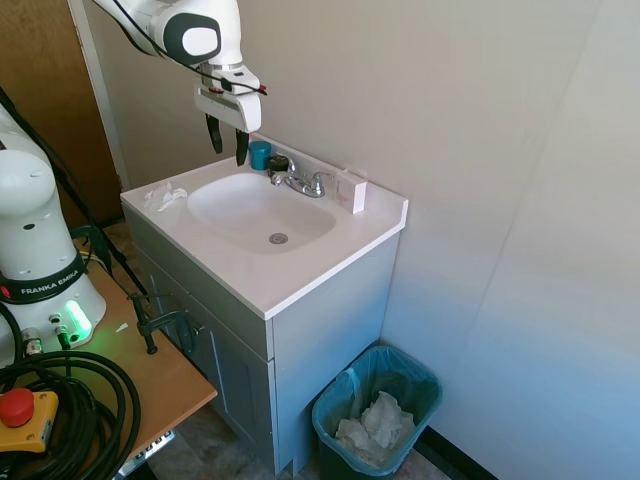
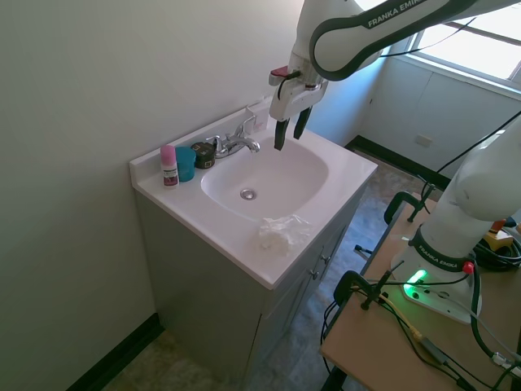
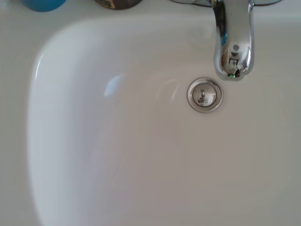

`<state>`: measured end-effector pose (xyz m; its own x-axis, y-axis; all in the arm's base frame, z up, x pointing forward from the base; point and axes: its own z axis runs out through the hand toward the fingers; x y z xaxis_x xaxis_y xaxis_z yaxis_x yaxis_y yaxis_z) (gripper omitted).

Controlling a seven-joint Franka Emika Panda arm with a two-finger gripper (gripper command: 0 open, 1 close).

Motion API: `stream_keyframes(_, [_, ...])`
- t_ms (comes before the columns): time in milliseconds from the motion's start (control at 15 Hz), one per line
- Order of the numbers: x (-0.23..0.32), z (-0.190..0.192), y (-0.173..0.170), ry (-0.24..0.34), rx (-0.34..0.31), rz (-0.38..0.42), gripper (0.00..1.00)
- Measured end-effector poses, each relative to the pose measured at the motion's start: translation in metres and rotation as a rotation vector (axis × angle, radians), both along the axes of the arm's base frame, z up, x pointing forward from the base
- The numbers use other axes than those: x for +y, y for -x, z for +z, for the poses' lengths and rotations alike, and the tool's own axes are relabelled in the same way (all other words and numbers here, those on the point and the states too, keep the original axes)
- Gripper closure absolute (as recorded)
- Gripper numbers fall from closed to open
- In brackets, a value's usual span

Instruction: Throw the tissue in the trash bin

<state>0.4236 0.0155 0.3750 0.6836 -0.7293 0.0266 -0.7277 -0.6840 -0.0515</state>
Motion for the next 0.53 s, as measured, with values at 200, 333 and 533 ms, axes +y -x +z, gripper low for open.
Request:
stream_keyframes(200, [0.003,-0.001,0.000,0.003,0.007,0.023,0.00])
stream_keyframes(333, [0.024,-0.001,-0.001,-0.016,-0.005,0.097,0.00])
stream_keyframes(533, [0.072,-0.004,0.006,-0.017,-0.017,0.202,0.00])
